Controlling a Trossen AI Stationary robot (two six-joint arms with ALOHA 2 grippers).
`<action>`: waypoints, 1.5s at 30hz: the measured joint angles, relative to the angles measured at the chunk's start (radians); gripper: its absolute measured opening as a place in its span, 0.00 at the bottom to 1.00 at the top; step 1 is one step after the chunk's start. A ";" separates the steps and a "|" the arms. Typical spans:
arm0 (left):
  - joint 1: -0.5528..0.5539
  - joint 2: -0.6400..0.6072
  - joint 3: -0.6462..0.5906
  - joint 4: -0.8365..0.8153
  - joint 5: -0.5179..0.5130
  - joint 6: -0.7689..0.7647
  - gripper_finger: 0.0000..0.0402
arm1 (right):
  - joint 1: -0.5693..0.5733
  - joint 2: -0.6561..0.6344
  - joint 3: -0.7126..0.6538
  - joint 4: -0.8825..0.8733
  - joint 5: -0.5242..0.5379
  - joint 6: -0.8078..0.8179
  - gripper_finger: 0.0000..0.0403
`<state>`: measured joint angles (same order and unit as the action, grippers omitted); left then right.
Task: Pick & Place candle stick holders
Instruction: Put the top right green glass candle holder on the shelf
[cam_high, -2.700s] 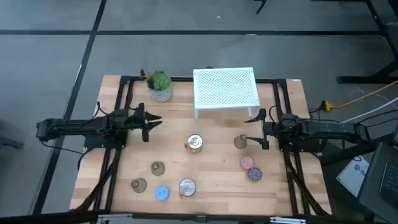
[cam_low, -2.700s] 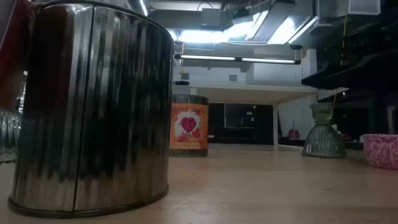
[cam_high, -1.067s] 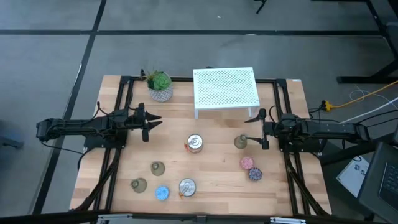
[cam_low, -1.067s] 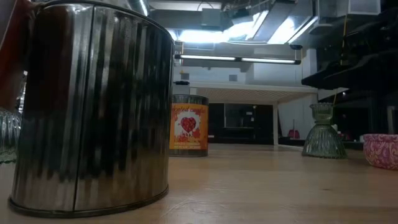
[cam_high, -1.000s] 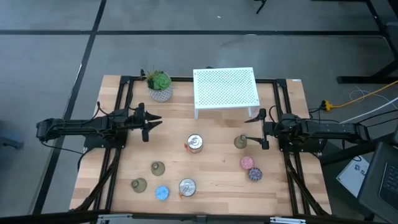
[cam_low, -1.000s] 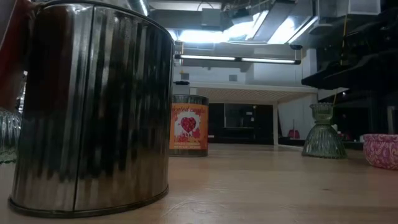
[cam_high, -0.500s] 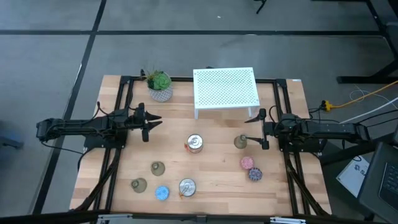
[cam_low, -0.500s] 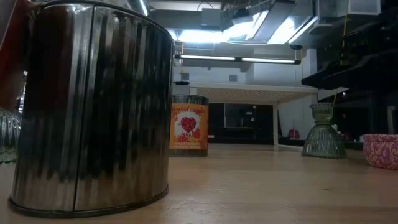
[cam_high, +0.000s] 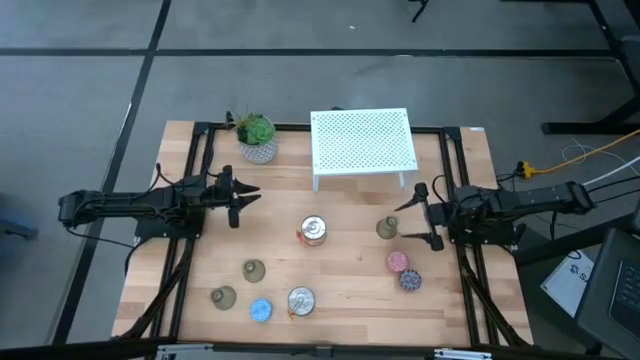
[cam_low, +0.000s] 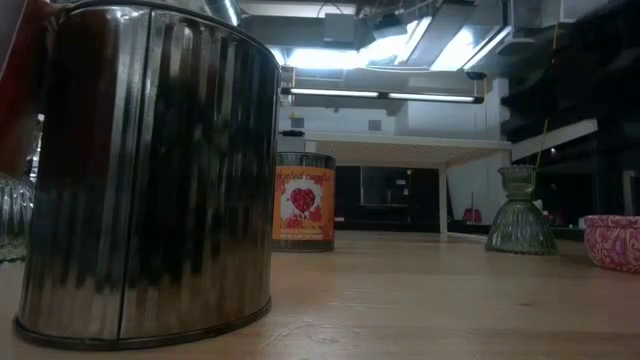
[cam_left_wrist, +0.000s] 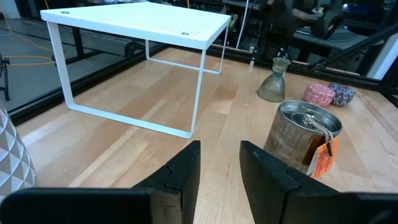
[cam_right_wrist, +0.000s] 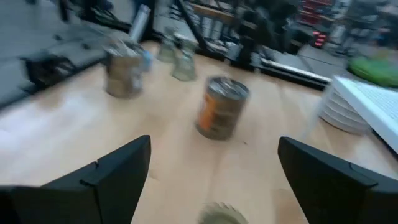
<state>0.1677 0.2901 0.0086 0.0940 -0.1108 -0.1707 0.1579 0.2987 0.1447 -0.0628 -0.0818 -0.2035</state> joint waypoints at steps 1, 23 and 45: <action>0.000 0.000 0.000 0.000 0.000 0.000 0.27 | 0.023 0.018 0.025 -0.012 0.000 0.013 0.88; 0.000 0.000 0.000 0.000 0.000 0.000 0.27 | 0.335 0.703 0.474 -0.070 -0.010 0.133 0.88; 0.000 0.000 0.000 0.000 0.000 0.000 0.27 | 0.232 0.944 0.803 -0.775 0.121 0.439 0.88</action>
<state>0.1675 0.2902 0.0083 0.0939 -0.1108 -0.1706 0.3898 1.2430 0.9473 -0.8377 0.0394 0.2359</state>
